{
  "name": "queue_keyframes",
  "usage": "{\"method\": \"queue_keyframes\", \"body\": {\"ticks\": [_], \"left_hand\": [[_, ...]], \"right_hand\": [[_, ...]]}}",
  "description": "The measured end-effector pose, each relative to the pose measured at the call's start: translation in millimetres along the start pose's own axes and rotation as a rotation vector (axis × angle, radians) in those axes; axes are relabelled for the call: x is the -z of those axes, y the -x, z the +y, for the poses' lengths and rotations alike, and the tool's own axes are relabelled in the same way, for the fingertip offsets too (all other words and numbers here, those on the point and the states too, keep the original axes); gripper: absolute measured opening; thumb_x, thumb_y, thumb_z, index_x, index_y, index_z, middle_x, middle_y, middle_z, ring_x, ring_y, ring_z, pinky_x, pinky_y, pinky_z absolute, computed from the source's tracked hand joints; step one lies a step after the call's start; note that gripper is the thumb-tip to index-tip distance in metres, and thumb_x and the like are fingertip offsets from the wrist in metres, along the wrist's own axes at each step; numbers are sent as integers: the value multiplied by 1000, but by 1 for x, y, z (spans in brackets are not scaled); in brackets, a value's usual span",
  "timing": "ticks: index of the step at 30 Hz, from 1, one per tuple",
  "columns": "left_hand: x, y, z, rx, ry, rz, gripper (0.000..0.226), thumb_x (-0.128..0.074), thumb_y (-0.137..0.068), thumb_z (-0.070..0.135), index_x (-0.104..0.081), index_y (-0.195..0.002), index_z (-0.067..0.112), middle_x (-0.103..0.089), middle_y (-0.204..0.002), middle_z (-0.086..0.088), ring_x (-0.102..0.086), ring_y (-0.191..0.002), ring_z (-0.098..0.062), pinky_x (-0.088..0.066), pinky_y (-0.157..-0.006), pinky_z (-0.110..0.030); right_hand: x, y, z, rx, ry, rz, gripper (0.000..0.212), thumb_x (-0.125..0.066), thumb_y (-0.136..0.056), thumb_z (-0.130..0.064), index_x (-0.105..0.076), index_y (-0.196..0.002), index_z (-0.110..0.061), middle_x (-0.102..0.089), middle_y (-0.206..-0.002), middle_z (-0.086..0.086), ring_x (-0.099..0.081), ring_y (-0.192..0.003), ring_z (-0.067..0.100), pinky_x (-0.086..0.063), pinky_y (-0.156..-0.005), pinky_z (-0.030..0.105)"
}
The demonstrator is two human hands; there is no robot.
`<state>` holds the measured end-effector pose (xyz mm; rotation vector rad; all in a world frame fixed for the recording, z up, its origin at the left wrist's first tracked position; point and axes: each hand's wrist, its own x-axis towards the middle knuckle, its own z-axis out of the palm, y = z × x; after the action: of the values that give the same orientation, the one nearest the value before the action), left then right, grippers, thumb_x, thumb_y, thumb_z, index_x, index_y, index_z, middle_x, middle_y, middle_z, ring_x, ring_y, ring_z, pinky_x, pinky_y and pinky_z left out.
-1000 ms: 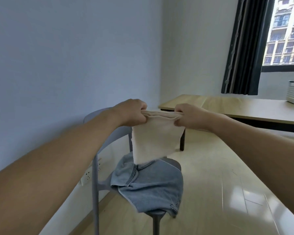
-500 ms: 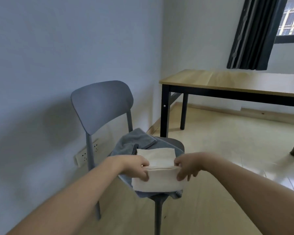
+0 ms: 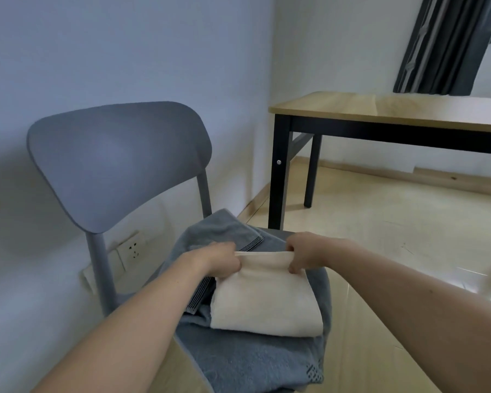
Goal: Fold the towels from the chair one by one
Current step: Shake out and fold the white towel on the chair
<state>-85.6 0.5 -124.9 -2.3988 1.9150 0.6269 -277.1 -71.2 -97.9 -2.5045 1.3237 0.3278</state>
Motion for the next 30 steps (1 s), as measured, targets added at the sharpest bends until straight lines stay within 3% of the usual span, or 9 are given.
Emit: {"method": "queue_keyframes", "body": {"ticks": [4, 8, 11, 14, 17, 20, 23, 26, 30], "left_hand": [[-3, -1, -7, -12, -1, -9, 27, -44, -83, 39, -41, -108, 29, -53, -122, -8, -48, -109, -27, -39, -88, -41], [24, 26, 5, -154, 89, 41, 17, -49, -88, 21, -55, -105, 21, -62, -106, -1, -57, -97, -20, -45, -79, -28], [63, 53, 10, -256, 102, 216, 10, -56, -80, 14, -54, -76, 23, -59, -83, -1, -58, -80, -21, -42, -61, -27], [85, 85, 10, -345, 44, 435, 7, -58, -78, 19, -53, -82, 18, -54, -90, -2, -53, -82, -21, -45, -70, -33], [72, 122, 12, -418, -77, 524, 17, -62, -75, 24, -47, -82, 20, -50, -86, 3, -46, -77, -17, -38, -63, -29], [26, 154, 16, -450, -188, 311, 18, -62, -76, 26, -45, -83, 24, -51, -86, 6, -50, -75, -14, -40, -61, -25], [-21, 172, 18, -401, -227, 54, 14, -58, -75, 27, -49, -85, 22, -55, -80, 3, -55, -73, -19, -45, -62, -34], [-22, 163, 16, -329, -99, -3, 13, -56, -76, 26, -50, -85, 19, -52, -77, 2, -49, -68, -16, -39, -58, -32], [-7, 137, 5, -197, 186, -58, 14, -57, -84, 31, -52, -92, 20, -54, -87, 3, -49, -74, -13, -39, -63, -28]], "right_hand": [[-9, -9, 3, 27, -38, -22, 27, -66, -78, -14, -51, -99, -21, -55, -100, 0, -51, -91, 19, -41, -71, 25], [14, 13, -7, 64, -167, 22, 47, -65, -78, -9, -48, -119, -23, -51, -103, -2, -51, -99, 20, -44, -81, 28], [51, 45, -17, 127, -114, 153, 18, -61, -80, -13, -59, -99, -14, -55, -87, -2, -53, -82, 16, -45, -71, 24], [73, 84, -20, 158, -151, 318, 9, -62, -80, -16, -56, -85, -17, -51, -81, -3, -46, -70, 12, -40, -60, 22], [55, 120, -22, 176, -193, 324, 15, -65, -79, -14, -52, -83, -21, -52, -84, -3, -48, -72, 12, -40, -61, 20], [1, 143, -16, 169, -151, 207, 16, -64, -80, -17, -52, -91, -19, -55, -89, -2, -52, -80, 16, -44, -65, 21], [-48, 153, -11, 166, -104, 17, 22, -67, -79, -24, -49, -91, -21, -50, -89, -5, -48, -82, 16, -36, -60, 20], [-50, 148, -6, 114, -199, -40, 22, -68, -81, -28, -52, -94, -21, -51, -89, -7, -48, -85, 15, -38, -64, 20], [-26, 129, -3, 52, -280, -89, 34, -63, -87, -34, -56, -115, -15, -57, -109, -1, -53, -99, 17, -44, -91, 30]]}}
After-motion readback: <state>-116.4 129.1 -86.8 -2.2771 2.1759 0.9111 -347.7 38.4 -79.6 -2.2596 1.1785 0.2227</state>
